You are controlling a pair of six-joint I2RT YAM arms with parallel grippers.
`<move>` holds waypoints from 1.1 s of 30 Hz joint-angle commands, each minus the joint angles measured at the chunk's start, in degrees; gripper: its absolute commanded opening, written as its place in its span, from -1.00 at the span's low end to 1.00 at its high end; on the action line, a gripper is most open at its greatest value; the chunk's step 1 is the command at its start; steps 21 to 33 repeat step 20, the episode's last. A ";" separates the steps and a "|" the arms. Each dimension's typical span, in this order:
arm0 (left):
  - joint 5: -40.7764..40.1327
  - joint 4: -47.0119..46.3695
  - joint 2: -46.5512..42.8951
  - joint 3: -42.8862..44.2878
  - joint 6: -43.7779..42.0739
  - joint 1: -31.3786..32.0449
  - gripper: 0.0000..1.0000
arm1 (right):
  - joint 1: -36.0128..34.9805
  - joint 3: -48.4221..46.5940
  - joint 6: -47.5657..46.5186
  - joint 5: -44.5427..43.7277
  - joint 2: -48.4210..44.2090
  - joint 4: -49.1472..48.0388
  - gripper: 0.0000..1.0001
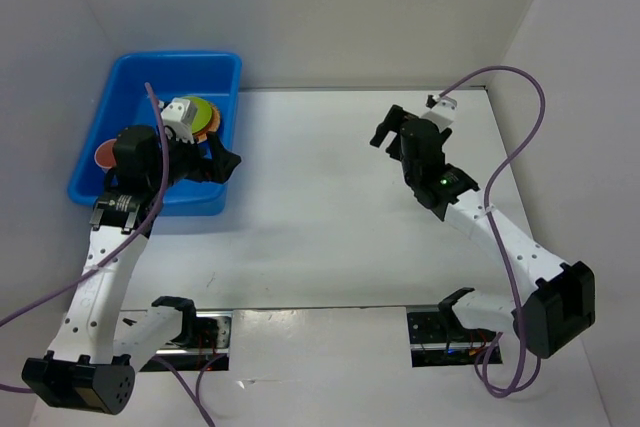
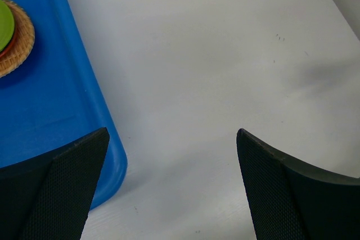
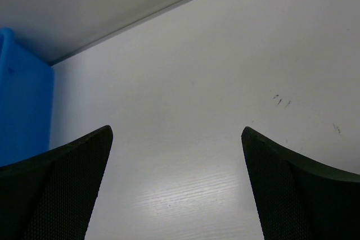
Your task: Place the mixed dishes into the plastic bin
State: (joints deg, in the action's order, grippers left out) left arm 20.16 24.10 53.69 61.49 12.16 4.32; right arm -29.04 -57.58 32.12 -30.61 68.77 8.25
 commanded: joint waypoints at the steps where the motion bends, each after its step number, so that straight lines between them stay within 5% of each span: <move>1: -1.52 -0.63 -1.22 -0.32 -2.85 0.17 1.00 | 3.18 -0.60 -0.82 -1.47 -0.57 -1.14 1.00; 7: -0.48 -3.26 -1.22 -1.37 -2.85 0.69 1.00 | 7.85 -3.49 -4.16 2.29 -2.50 -0.60 1.00; 33: -1.00 -3.88 0.45 -1.90 -2.85 0.69 1.00 | 7.86 -1.66 -4.78 4.95 -5.05 -3.59 1.00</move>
